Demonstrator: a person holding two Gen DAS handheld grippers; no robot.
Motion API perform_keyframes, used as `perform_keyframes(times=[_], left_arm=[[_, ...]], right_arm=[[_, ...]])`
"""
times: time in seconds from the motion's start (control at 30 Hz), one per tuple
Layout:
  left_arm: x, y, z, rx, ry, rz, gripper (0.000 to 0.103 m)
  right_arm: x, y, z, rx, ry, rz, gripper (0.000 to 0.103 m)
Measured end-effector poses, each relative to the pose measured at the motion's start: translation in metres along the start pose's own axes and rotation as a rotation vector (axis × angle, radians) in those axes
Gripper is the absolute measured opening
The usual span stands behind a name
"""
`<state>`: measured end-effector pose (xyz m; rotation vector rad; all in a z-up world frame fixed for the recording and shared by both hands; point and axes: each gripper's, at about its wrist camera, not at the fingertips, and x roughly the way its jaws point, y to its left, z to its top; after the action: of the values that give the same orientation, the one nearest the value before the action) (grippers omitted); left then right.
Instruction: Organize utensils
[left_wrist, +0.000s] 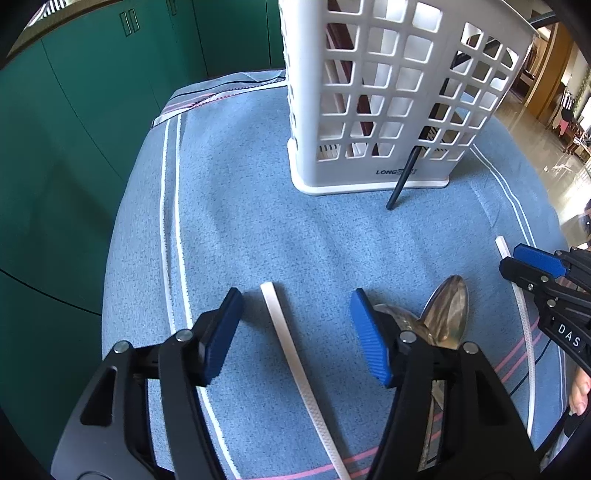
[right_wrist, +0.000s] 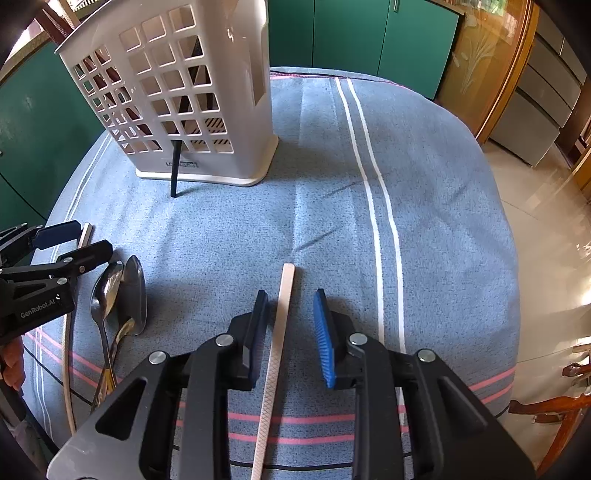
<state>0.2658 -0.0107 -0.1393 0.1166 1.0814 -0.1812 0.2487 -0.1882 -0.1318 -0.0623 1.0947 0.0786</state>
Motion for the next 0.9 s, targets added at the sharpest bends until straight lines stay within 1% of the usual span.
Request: perform_keyframes(times=[0.2, 0.4, 0.63, 0.83, 0.9], left_arm=[[-0.0037, -0.0045, -0.0042, 0.002, -0.006, 0.003, 0.061], [-0.005, -0.0054, -0.0059, 0.005, -0.007, 0.005, 0.061], [-0.004, -0.0066, -0.004, 0.01, -0.001, 0.01, 0.065], [-0.0039, -0.0061, -0.0047, 0.01, -0.004, 0.008, 0.065], [-0.0039, -0.0065, -0.0051, 0.011, -0.004, 0.008, 0.065]], right_arm=[[-0.0003, 0.0015, -0.0013, -0.01, -0.005, -0.003, 0.031], [-0.0012, 0.0017, -0.0021, -0.013, -0.003, -0.004, 0.031], [-0.001, 0.0016, 0.0003, -0.014, 0.003, -0.007, 0.032], [-0.0009, -0.0003, 0.0007, -0.009, 0.002, -0.004, 0.033], [-0.0006, -0.001, 0.0011, -0.007, 0.003, 0.001, 0.038]])
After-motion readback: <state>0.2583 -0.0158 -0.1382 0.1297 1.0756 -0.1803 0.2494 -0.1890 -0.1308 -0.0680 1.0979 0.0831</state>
